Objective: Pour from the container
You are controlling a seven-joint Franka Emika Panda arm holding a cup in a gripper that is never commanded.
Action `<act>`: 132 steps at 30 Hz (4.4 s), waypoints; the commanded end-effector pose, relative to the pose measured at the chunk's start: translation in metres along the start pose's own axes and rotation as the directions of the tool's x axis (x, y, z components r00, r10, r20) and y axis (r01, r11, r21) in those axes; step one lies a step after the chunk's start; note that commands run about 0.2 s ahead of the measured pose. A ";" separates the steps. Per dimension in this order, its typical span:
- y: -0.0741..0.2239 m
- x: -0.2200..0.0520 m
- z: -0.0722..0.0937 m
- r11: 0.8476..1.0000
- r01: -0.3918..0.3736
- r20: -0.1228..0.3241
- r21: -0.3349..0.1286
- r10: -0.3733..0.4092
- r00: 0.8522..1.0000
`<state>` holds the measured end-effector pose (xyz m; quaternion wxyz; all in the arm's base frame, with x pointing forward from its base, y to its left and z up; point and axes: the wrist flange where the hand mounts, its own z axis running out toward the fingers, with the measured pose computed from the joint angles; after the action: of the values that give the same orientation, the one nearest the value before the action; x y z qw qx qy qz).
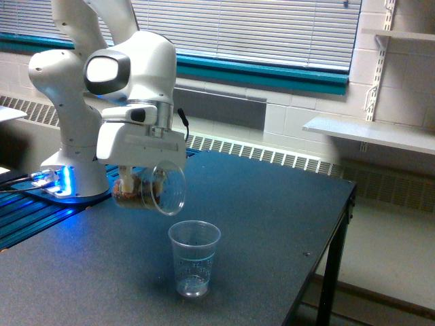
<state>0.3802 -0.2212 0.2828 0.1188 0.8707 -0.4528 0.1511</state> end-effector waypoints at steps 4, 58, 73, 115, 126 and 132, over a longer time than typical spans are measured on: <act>-0.014 -0.001 0.002 0.999 0.010 -0.013 -0.034 -0.010 1.000; -0.057 -0.007 0.008 0.957 0.166 -0.020 -0.237 -0.176 0.984; -0.067 -0.008 0.010 0.928 0.244 -0.013 -0.280 -0.258 0.966; -0.067 0.001 0.010 0.865 0.363 0.014 -0.347 -0.382 0.924; -0.069 0.002 0.009 0.836 0.413 0.010 -0.362 -0.439 0.898; -0.066 0.000 0.010 0.822 0.434 0.022 -0.368 -0.459 0.888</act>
<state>0.4369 -0.1878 0.2687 0.3158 0.9063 -0.2726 0.0682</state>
